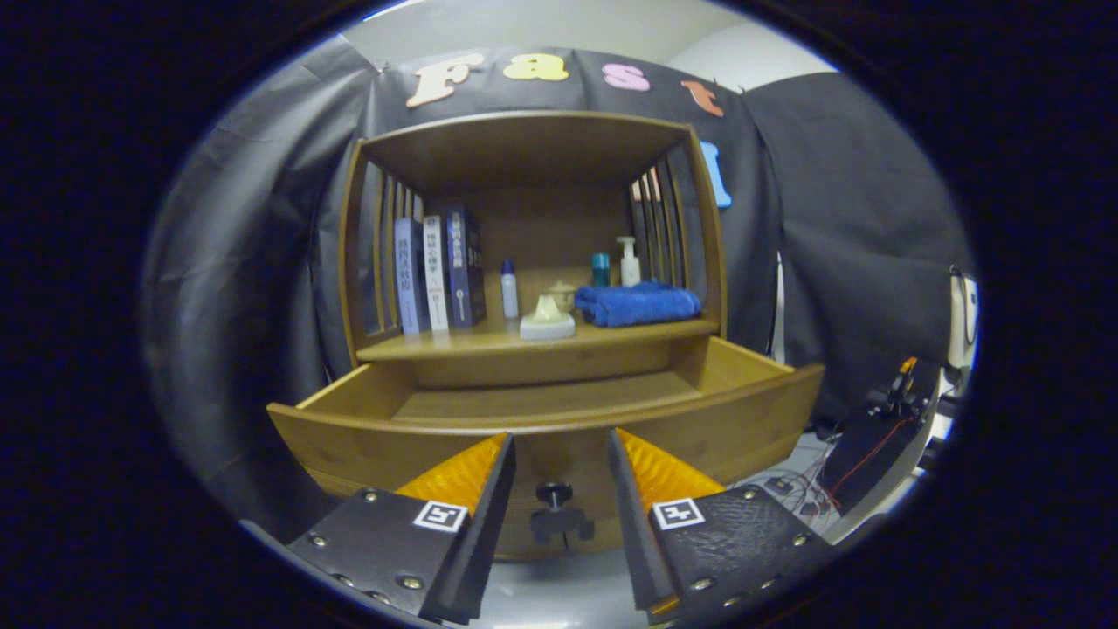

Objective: Pull open the drawer, take out the items inside it, and place them on the countertop above the cabinet.

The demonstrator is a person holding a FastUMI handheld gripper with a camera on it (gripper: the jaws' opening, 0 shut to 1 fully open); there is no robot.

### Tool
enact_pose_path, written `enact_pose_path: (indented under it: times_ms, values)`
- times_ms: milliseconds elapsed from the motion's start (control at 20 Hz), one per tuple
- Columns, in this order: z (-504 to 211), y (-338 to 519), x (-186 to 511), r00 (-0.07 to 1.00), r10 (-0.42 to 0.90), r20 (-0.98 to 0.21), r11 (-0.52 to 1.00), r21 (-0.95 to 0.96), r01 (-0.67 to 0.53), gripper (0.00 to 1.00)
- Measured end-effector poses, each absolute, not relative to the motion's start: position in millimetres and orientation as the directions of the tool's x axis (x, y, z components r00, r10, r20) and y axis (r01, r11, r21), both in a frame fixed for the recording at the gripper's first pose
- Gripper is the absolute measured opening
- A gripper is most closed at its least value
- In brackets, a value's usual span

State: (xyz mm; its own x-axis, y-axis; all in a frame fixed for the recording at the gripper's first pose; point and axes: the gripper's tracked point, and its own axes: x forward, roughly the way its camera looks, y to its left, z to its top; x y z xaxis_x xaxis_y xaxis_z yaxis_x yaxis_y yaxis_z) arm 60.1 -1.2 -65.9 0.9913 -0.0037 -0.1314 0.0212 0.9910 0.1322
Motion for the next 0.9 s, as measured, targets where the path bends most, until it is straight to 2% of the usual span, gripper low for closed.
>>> enact_pose_path:
  times_ms: [250,500,600,900]
  values:
    - [-71,4,76,0.989,0.025,-0.144,0.991,0.130,-0.006,0.91]
    - [-67,1,86,0.989,0.054,-0.136,0.985,0.170,-0.031,0.93]
    - [-60,-1,101,0.993,0.052,-0.111,0.980,0.194,-0.029,0.93]
    - [-61,12,152,0.985,0.103,-0.137,0.975,0.211,-0.073,0.94]
